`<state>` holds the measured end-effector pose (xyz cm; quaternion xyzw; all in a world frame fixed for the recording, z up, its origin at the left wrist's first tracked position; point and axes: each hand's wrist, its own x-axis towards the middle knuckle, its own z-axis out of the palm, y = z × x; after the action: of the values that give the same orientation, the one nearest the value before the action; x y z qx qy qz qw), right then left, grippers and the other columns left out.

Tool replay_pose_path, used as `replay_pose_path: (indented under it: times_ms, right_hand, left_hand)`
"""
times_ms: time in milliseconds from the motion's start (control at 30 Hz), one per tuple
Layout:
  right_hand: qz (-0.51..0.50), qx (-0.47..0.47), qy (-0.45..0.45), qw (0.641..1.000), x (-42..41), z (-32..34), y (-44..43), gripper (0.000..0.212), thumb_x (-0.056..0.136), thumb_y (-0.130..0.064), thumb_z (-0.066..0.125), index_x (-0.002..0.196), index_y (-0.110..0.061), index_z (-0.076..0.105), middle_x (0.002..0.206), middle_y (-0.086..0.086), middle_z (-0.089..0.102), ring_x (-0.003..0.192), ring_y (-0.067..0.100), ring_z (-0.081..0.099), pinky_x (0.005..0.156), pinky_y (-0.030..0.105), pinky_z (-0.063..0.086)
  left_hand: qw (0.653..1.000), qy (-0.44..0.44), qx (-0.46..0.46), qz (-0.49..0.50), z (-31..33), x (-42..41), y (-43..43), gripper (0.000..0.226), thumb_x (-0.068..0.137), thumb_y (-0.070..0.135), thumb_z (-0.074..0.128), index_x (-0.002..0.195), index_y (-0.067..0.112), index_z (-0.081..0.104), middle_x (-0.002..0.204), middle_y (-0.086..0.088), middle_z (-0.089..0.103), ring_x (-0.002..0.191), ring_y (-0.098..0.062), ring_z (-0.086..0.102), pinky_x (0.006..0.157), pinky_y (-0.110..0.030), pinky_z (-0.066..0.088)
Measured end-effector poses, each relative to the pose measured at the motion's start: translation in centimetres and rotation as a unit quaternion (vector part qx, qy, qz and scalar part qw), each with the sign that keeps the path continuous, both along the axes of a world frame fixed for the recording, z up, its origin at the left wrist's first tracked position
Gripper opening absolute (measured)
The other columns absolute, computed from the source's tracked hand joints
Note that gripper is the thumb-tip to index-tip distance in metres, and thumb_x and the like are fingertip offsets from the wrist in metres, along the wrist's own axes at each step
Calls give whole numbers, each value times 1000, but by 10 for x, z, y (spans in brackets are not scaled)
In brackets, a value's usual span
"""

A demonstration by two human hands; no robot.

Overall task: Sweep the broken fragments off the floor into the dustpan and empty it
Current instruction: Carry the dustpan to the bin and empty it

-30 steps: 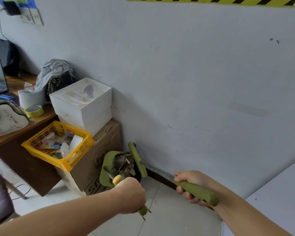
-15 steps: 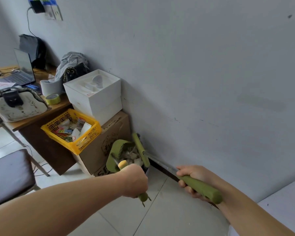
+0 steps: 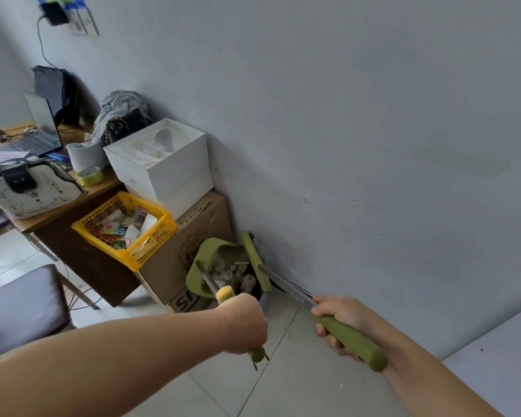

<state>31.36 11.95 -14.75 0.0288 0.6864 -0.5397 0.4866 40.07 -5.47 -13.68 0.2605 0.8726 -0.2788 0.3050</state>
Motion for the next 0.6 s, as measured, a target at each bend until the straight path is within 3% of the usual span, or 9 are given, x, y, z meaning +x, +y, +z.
replay_pose_path:
  times_ms: [233,400,600]
  right_hand:
    - [-3,-18,-15,1000,-1,-7,9,36,96,-9,46,132,-17,43,56,9,51,31,12,41,32,12,29]
    - [-11,-19,-22,1000,-6,-12,12,38,97,-11,46,133,-18,42,56,9,51,30,13,41,32,11,28]
    - [-7,-22,-14,1000,-10,-13,10,40,97,-9,44,136,-16,42,56,10,51,30,13,41,32,12,28]
  left_hand:
    - [999,-6,4,32,-8,-7,12,40,90,8,59,58,6,36,54,-4,42,57,-23,50,51,-31,40]
    - [999,-8,7,45,0,-13,15,39,91,8,57,58,6,36,56,-4,41,52,-20,47,56,-31,45]
    - [999,3,2,38,11,-20,22,33,92,8,55,61,7,43,55,-2,41,46,-15,37,45,-25,31]
